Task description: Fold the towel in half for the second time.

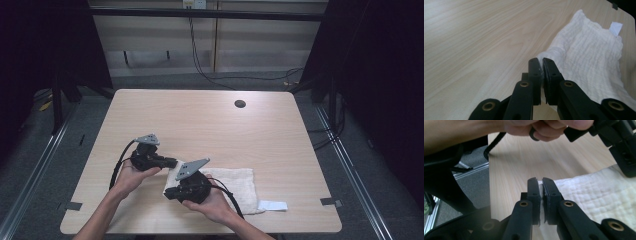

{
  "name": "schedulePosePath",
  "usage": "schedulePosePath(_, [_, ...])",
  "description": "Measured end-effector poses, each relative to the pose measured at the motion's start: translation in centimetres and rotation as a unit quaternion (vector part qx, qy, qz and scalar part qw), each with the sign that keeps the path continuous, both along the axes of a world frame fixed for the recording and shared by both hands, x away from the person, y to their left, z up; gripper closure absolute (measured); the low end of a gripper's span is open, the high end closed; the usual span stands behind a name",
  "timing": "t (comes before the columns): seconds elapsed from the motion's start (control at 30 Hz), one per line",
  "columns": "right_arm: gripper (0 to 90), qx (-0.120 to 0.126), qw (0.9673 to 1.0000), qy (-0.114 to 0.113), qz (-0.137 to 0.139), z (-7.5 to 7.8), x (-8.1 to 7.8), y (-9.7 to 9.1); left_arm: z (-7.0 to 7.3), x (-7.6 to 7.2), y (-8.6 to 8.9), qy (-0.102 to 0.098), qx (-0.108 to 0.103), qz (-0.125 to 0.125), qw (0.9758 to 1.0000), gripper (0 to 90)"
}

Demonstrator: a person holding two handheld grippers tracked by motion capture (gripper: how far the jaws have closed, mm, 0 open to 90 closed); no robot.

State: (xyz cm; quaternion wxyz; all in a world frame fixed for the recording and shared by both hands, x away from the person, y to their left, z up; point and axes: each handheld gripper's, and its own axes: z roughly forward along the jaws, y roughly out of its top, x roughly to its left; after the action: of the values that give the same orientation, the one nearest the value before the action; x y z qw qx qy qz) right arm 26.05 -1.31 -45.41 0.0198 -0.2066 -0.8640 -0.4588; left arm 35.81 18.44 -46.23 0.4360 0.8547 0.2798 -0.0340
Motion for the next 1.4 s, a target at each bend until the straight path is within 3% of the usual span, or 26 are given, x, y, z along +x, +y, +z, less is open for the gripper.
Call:
schedulePosePath(0.27, [85.0,0.017,0.9998,-0.005,0.006,1.0,0.4,0.9,0.7,0.0,1.3,-0.003,-0.014,0.012,0.9998,85.6])
schedulePosePath(0.5, [85.0,0.029,0.9995,-0.009,0.014,2.0,0.6,1.5,1.6,-0.1,2.3,-0.012,-0.013,0.019,0.9997,85.6])
schedulePosePath(0.6, [85.1,0.032,0.9992,-0.014,0.018,2.5,0.6,1.9,2.2,-0.1,2.8,-0.019,-0.002,0.018,0.9996,85.6])
schedulePosePath(0.77, [85.3,0.048,0.9983,-0.026,0.02,3.4,0.6,2.7,3.6,-0.1,3.4,-0.031,-0.003,0.026,0.9992,85.7])
schedulePosePath(0.87, [85.3,0.054,0.998,-0.028,0.018,3.8,0.6,2.8,3.5,-0.1,3.6,-0.032,-0.005,0.029,0.999,85.6])
schedulePosePath(0.97, [85.3,0.044,0.9985,-0.028,0.012,3.2,0.5,2.5,2.7,-0.1,3.2,-0.029,-0.008,0.031,0.999,85.6])
schedulePosePath(1.17, [85.3,0.039,0.9989,-0.027,0.002,2.8,0.0,0.9,2.1,0.2,1.6,-0.021,-0.005,0.012,0.9997,85.6])
schedulePosePath(1.4, [85.3,0.055,0.9981,-0.022,-0.016,3.3,-0.4,-2.2,2.3,0.5,-1.1,-0.022,-0.013,-0.012,0.9996,85.6])
